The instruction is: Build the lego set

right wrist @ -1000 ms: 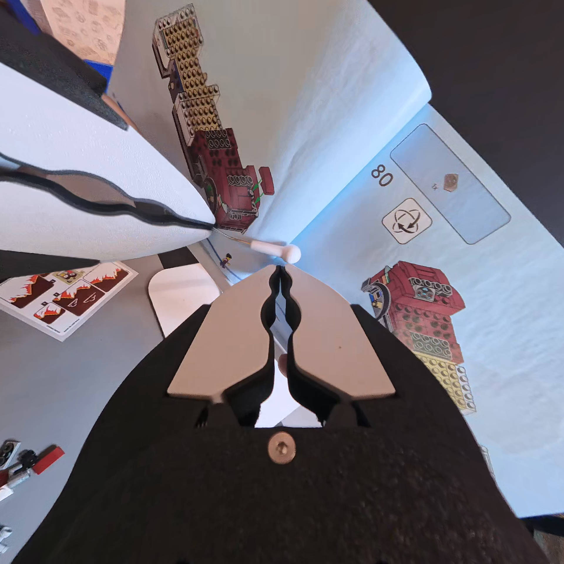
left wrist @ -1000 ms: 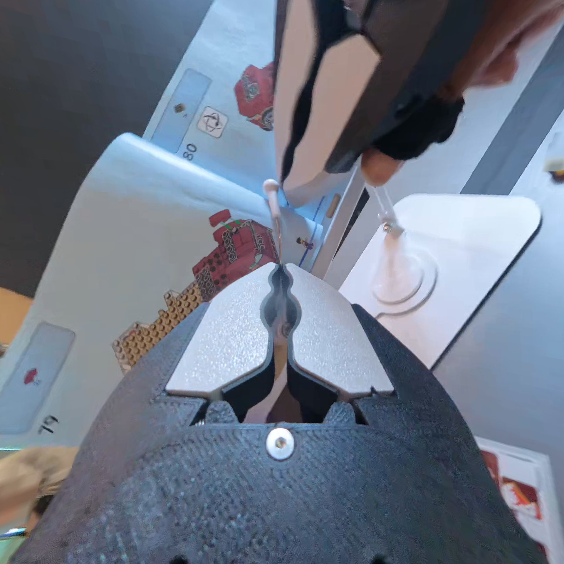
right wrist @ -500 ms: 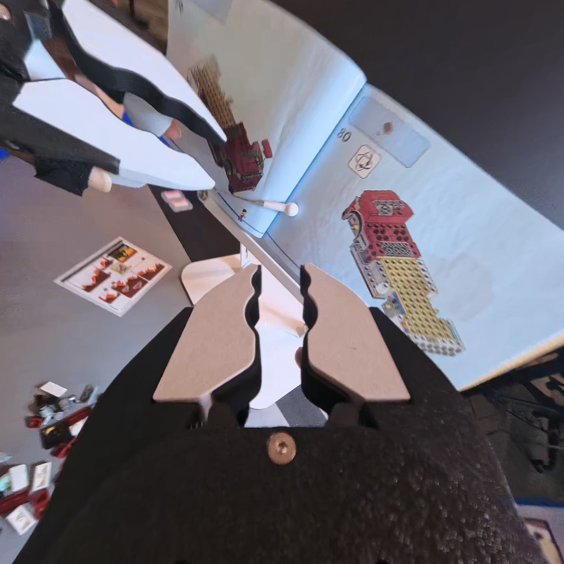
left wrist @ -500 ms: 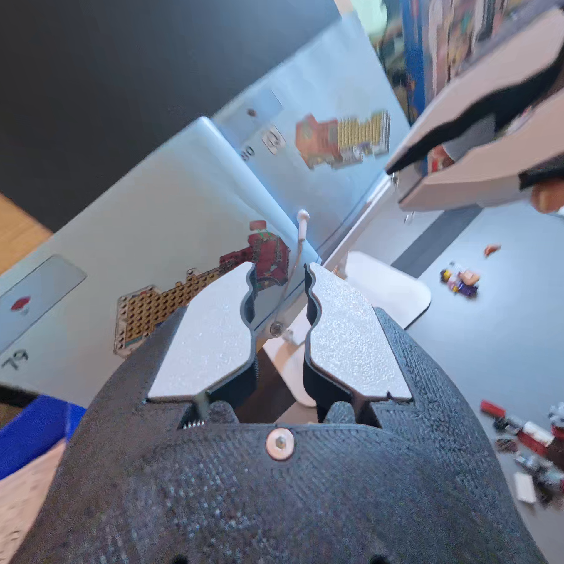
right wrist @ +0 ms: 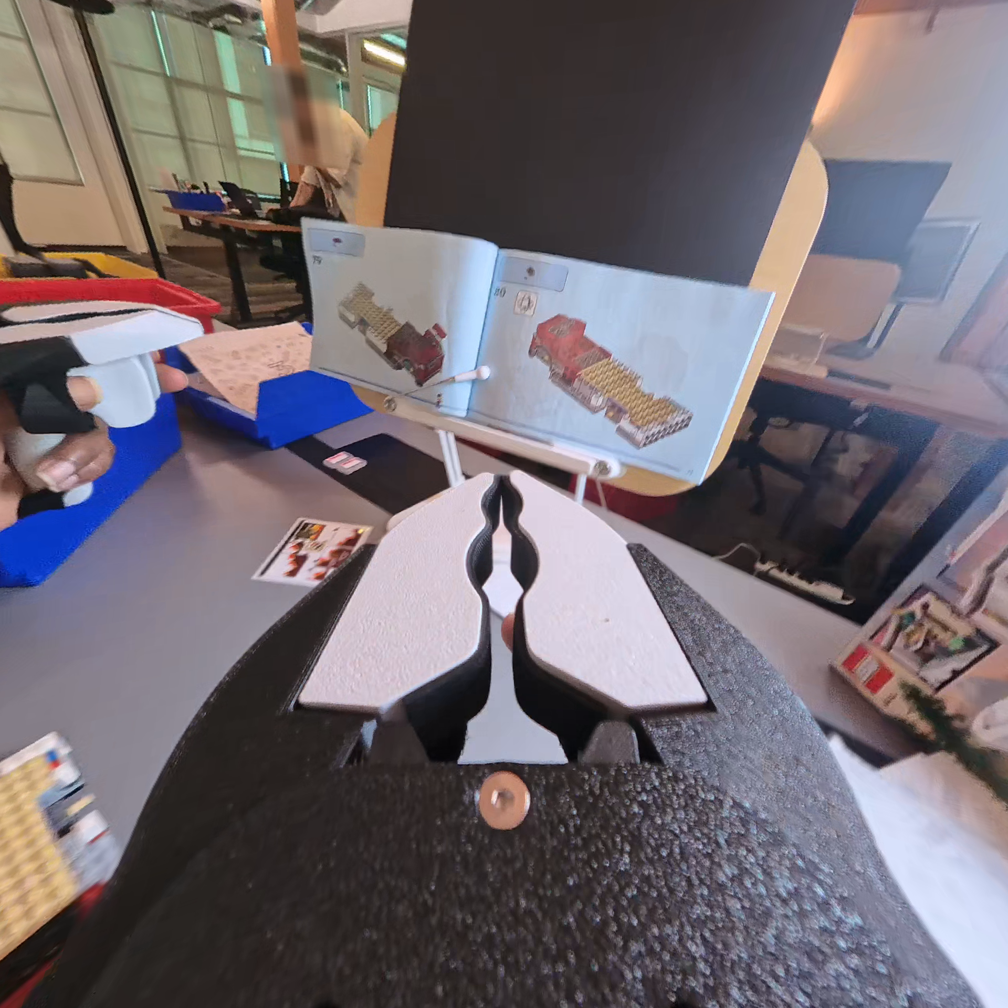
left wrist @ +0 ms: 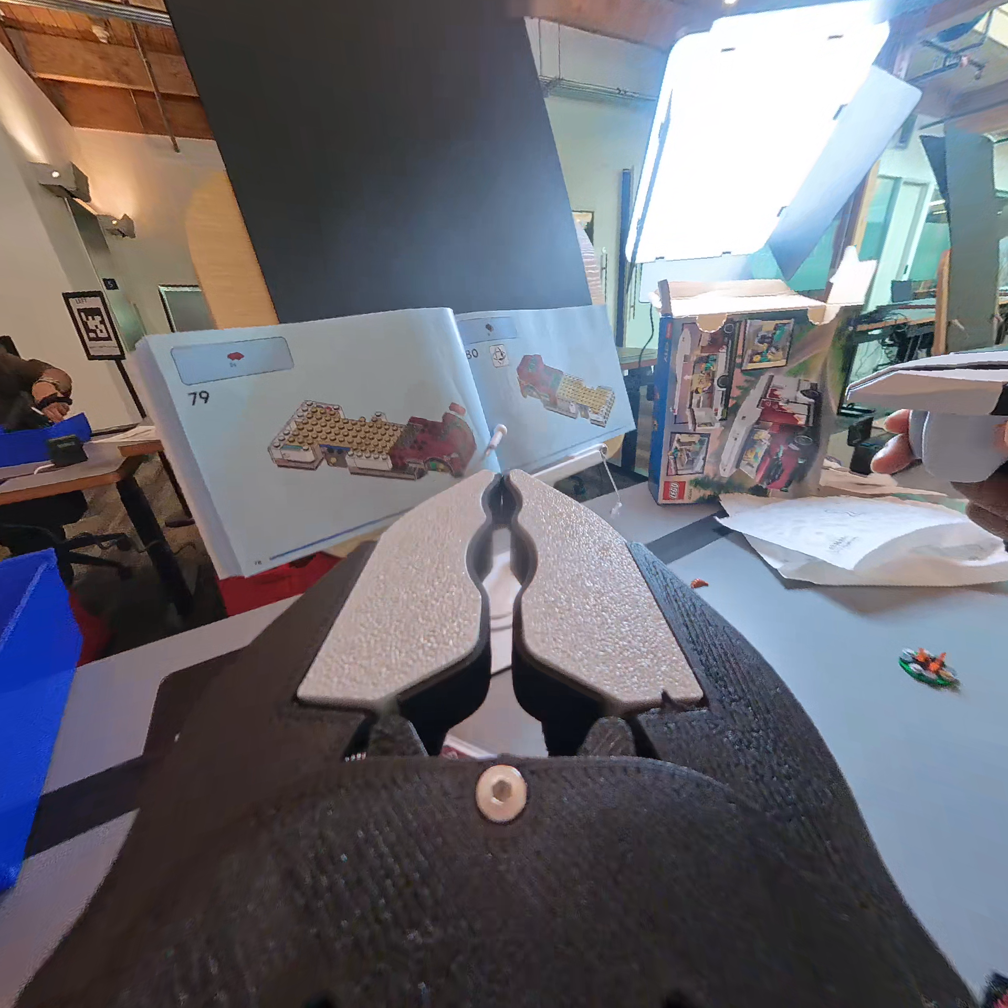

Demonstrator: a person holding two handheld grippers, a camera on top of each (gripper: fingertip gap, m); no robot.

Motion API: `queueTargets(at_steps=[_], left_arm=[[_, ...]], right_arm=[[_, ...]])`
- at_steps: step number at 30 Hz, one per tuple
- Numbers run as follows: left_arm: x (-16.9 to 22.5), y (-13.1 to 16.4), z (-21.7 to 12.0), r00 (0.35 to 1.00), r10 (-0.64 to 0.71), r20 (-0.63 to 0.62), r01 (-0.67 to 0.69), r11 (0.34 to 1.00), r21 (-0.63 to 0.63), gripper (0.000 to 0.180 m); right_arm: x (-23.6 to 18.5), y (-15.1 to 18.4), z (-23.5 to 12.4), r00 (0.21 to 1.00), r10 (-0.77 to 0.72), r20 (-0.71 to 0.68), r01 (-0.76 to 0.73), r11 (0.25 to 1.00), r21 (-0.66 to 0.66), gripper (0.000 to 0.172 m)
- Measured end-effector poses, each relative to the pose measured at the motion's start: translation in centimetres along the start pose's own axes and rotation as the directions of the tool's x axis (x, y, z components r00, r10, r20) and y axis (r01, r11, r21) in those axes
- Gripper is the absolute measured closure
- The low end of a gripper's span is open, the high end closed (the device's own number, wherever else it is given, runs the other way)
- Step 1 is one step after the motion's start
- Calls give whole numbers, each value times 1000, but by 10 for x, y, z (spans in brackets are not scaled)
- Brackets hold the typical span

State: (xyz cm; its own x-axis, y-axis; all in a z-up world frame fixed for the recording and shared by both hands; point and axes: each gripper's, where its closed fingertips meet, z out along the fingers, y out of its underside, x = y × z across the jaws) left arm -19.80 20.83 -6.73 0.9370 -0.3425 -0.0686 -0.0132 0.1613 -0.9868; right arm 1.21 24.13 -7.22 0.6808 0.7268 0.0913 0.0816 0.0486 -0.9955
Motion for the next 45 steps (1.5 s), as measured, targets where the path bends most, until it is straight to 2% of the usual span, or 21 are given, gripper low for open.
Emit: queueTargets(at_steps=[3, 7, 11, 14, 17, 21, 24, 27, 31, 39, 42, 45], left_arm=[[16, 11, -30, 1000, -8, -8, 8, 1000, -11, 180], [30, 42, -55, 1000, -26, 7, 27, 999, -37, 180], [43, 75, -61, 1000, -20, -20, 19, 997, -79, 180], [48, 89, -61, 998, -55, -40, 50, 993, -107, 180], [46, 97, -62, 999, -48, -25, 44, 990, -133, 171], [31, 90, -65, 999, 26, 47, -21, 994, -106, 167], [19, 90, -65, 996, 22, 91, -12, 994, -104, 165], [4, 76, -58, 990, 42, 137, -32, 997, -74, 165], [-27, 41, -31, 977, 56, 208, -53, 998, -16, 165], [-85, -15, 44, 943, 9, 334, -41, 995, 89, 166], [-101, -20, 63, 934, 8, 356, -43, 995, 89, 168], [-111, -22, 69, 928, 20, 373, -58, 994, 92, 171]], right_arm=[[-20, 25, -27, 999, 47, 6, -47, 998, -43, 172], [-29, 52, -53, 998, 34, -43, -35, 999, -8, 171], [-17, 66, -61, 992, 87, -88, -84, 996, 40, 166], [-4, 75, -63, 982, 155, -112, -146, 986, 82, 165], [-1, 88, -58, 975, 194, -109, -188, 980, 65, 162], [-8, 89, -58, 985, 136, -109, -130, 990, 55, 162], [-12, 87, -58, 987, 99, -125, -92, 994, 63, 160], [-15, 87, -58, 988, 76, -138, -66, 995, 72, 159], [-19, 83, -56, 988, 42, -150, -29, 996, 88, 155], [-23, 85, -55, 991, -10, -133, 23, 995, 97, 154], [-20, 89, -55, 990, -19, -137, 31, 996, 87, 154], [-18, 91, -55, 990, -19, -139, 30, 996, 80, 154]])
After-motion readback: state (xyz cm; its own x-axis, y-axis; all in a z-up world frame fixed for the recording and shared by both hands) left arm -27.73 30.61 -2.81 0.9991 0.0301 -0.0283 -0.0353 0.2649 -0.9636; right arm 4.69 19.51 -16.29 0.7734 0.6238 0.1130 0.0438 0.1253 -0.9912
